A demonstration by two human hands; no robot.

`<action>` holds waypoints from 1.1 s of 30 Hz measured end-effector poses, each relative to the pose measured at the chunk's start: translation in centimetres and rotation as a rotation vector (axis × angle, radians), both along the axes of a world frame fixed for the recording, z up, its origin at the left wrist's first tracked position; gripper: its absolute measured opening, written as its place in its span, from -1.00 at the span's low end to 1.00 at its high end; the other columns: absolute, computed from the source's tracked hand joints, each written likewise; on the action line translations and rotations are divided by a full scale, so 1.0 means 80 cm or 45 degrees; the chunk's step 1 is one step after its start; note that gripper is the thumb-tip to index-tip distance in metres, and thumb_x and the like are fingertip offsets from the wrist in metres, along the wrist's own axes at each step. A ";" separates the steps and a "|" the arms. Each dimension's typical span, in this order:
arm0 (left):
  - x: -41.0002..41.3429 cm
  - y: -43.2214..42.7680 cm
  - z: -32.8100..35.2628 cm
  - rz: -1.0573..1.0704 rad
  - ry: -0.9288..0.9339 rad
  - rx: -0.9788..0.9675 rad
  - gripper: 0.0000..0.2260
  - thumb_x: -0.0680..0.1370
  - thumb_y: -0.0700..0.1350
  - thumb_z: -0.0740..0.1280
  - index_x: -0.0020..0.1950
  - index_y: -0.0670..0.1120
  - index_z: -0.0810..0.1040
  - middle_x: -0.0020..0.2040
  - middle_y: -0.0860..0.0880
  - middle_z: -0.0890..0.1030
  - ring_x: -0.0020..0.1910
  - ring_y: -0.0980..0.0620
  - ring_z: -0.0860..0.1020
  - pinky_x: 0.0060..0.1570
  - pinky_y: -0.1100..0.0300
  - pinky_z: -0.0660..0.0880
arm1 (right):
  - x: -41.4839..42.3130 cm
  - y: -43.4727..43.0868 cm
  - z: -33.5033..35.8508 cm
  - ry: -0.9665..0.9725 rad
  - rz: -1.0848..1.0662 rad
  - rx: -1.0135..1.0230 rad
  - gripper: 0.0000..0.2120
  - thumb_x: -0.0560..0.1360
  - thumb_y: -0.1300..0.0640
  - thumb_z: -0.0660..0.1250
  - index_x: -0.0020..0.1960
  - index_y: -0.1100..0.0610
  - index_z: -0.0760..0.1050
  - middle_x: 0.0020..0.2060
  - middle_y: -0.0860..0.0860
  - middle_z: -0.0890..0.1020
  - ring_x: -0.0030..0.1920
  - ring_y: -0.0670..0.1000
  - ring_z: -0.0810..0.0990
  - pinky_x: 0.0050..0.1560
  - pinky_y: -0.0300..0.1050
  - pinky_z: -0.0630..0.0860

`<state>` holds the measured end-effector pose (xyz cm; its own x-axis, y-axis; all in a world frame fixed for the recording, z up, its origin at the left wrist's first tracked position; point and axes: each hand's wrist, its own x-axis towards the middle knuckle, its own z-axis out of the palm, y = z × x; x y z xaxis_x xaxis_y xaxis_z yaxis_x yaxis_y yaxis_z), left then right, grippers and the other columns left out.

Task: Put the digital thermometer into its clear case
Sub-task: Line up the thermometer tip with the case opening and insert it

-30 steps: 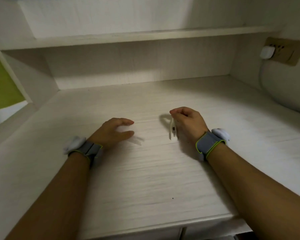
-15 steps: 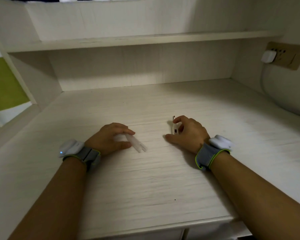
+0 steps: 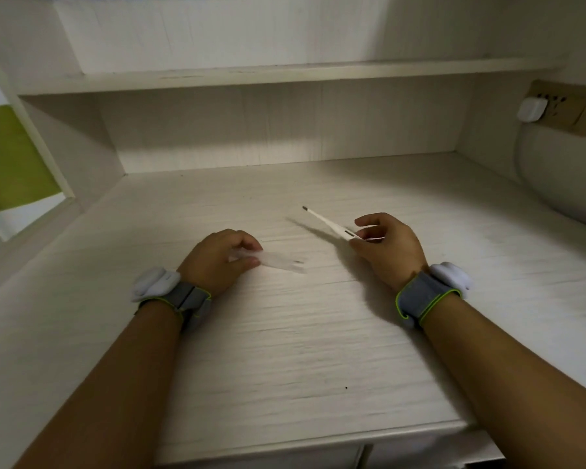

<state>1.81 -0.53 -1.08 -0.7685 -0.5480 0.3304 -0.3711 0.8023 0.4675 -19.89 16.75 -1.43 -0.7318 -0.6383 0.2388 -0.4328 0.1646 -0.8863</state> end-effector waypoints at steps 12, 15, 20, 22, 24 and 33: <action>0.009 -0.003 0.014 0.237 0.528 0.009 -0.85 0.42 -0.16 0.41 -0.03 -0.05 0.57 -0.16 0.03 0.60 -0.22 0.18 0.50 -0.20 0.57 0.32 | -0.014 0.000 -0.004 -0.435 0.285 -0.443 -0.68 0.35 0.39 0.42 -0.09 -0.02 0.64 -0.11 -0.01 0.68 -0.06 -0.02 0.61 0.08 -0.17 0.55; 0.009 -0.005 0.014 0.253 0.559 0.053 -0.85 0.42 -0.17 0.40 -0.03 -0.04 0.57 -0.15 0.02 0.60 -0.23 0.13 0.50 -0.21 0.55 0.33 | -0.015 -0.002 -0.006 -0.434 0.298 -0.426 -0.66 0.34 0.42 0.42 -0.11 -0.02 0.65 -0.13 -0.04 0.69 -0.09 -0.06 0.62 0.01 -0.26 0.56; 0.008 -0.006 0.011 0.237 0.557 0.098 -0.86 0.43 -0.16 0.40 -0.03 -0.01 0.56 -0.14 0.02 0.60 -0.15 0.01 0.55 -0.16 0.48 0.39 | -0.016 -0.003 -0.007 -0.424 0.281 -0.445 -0.65 0.34 0.42 0.41 -0.12 -0.03 0.64 -0.12 -0.02 0.68 -0.10 -0.06 0.62 -0.01 -0.26 0.55; 0.007 -0.006 0.010 0.223 0.566 0.122 -0.85 0.43 -0.17 0.40 -0.03 -0.01 0.56 -0.15 0.02 0.61 -0.13 -0.01 0.56 -0.10 0.39 0.44 | -0.017 -0.002 -0.007 -0.433 0.271 -0.464 -0.66 0.34 0.41 0.42 -0.12 -0.03 0.65 -0.12 -0.02 0.68 -0.10 -0.05 0.61 -0.03 -0.26 0.54; 0.006 -0.006 0.010 0.213 0.572 0.135 -0.85 0.42 -0.18 0.41 -0.04 -0.01 0.56 -0.15 0.00 0.61 -0.13 -0.01 0.56 -0.10 0.41 0.43 | -0.017 -0.002 -0.006 -0.435 0.266 -0.479 -0.66 0.34 0.40 0.42 -0.13 -0.03 0.65 -0.12 -0.02 0.68 -0.10 -0.04 0.61 -0.02 -0.24 0.54; 0.004 -0.001 0.011 0.168 0.567 0.064 -0.85 0.41 -0.20 0.42 -0.05 -0.01 0.57 -0.15 -0.01 0.63 -0.16 0.14 0.56 -0.17 0.55 0.39 | -0.004 -0.001 0.000 -0.386 0.307 -0.471 -0.65 0.35 0.43 0.41 -0.08 -0.01 0.62 -0.10 0.02 0.67 -0.07 0.00 0.60 0.05 -0.15 0.53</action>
<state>2.12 -0.64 -0.18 -0.4806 -0.6554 0.5827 -0.2233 0.7340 0.6414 -20.22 16.69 -1.43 -0.6461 -0.7099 0.2803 -0.1350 -0.2551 -0.9574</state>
